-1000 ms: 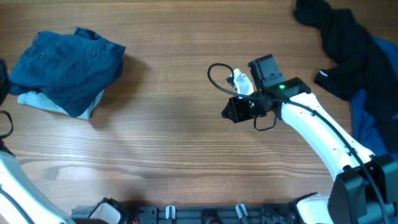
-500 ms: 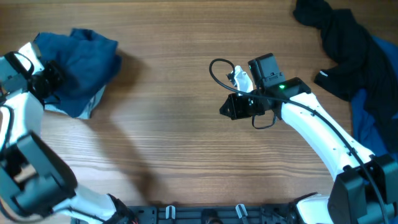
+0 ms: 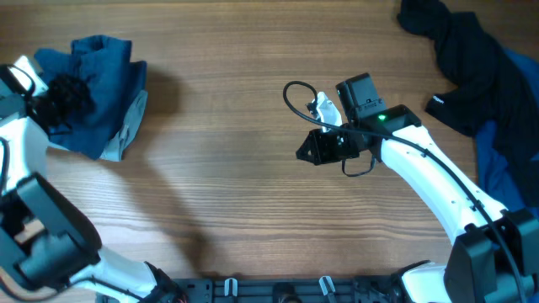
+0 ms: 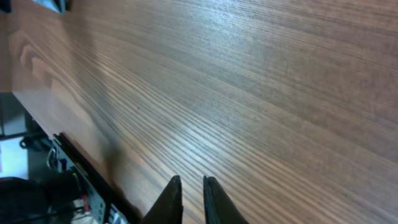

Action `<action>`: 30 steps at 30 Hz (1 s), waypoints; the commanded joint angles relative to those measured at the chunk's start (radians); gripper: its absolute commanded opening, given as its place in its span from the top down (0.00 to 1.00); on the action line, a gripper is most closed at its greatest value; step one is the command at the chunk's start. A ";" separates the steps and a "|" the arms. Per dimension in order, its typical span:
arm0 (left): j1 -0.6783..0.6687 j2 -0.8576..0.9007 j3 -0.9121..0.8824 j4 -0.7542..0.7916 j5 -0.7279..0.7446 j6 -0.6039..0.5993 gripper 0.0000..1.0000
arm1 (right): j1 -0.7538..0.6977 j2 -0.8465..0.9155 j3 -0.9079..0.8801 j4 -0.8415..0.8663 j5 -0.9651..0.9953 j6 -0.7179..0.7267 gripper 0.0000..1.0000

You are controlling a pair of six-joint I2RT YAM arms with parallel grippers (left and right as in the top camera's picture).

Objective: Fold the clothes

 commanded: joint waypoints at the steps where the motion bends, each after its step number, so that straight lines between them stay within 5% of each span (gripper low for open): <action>1: -0.045 -0.227 0.117 -0.144 0.040 0.087 0.28 | 0.003 -0.103 0.002 0.051 0.070 -0.054 0.86; 7: -0.266 -0.517 0.183 -0.467 0.042 0.212 0.17 | 0.003 -0.396 0.003 0.153 0.337 -0.050 0.83; 8: -0.319 -0.562 0.183 -0.524 0.008 0.208 0.00 | 0.003 -0.467 0.003 0.170 0.390 -0.050 0.77; 13: -0.531 -0.677 0.183 -0.753 -0.114 0.176 0.00 | 0.003 -0.687 0.003 0.199 0.464 -0.043 0.28; 14: -0.574 -0.689 0.183 -0.817 -0.176 0.137 0.00 | 0.003 -0.723 0.003 0.195 0.464 -0.044 0.02; 19: -0.634 -0.683 0.183 -0.929 -0.307 0.103 0.00 | 0.003 -0.747 0.003 0.174 0.464 -0.043 0.00; 30: -0.634 -0.663 0.183 -0.929 -0.299 0.103 0.00 | 0.003 -0.602 0.003 0.188 0.389 -0.027 0.00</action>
